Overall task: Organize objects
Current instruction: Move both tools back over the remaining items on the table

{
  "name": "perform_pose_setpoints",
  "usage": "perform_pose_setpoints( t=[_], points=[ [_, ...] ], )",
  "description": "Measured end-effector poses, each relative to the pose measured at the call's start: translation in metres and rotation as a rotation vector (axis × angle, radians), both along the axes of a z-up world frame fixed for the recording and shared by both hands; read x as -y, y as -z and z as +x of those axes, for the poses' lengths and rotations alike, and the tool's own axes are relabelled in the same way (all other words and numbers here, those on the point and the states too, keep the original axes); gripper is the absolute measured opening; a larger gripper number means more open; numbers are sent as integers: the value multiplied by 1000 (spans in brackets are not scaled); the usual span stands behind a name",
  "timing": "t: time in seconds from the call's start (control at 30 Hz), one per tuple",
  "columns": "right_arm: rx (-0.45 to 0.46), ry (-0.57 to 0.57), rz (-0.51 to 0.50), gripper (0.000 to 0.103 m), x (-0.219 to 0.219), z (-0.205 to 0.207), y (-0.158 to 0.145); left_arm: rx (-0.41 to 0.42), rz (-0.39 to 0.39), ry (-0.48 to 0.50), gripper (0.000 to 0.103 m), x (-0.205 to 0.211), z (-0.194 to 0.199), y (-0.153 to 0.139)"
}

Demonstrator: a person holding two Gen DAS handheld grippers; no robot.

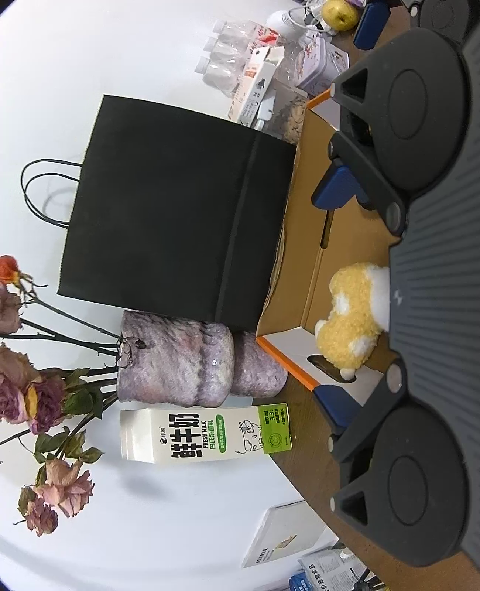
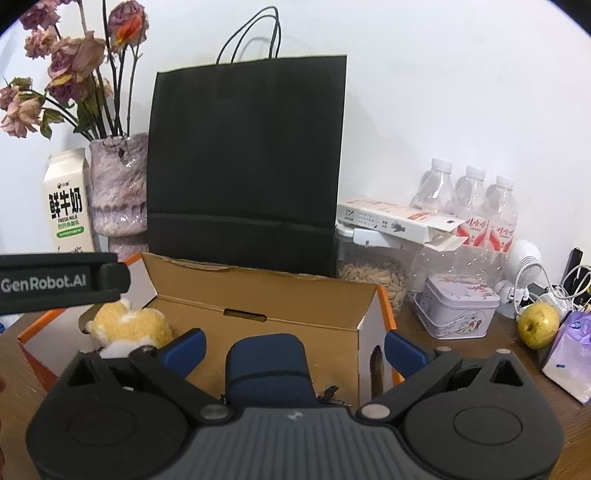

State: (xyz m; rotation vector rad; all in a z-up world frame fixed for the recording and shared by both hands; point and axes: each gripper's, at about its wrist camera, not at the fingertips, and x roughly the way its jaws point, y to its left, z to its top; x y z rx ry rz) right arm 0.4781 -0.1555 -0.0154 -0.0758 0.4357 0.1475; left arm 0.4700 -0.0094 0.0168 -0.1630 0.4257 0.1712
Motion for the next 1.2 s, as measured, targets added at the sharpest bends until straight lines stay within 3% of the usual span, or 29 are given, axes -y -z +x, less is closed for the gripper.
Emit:
perform_pose_setpoints(
  t=[0.7, 0.97, 1.2],
  points=[
    [85, -11, -18, 103, 29, -80, -12, 61, 26, 72, 103, -1, -80, -8],
    [127, -27, -9, 103, 42, -123, -12, 114, 51, 125, 103, 4, -129, -6],
    [180, -28, -25, 103, 55, -172, 0, 103, 82, 192, 103, 10, -163, 8]
  ],
)
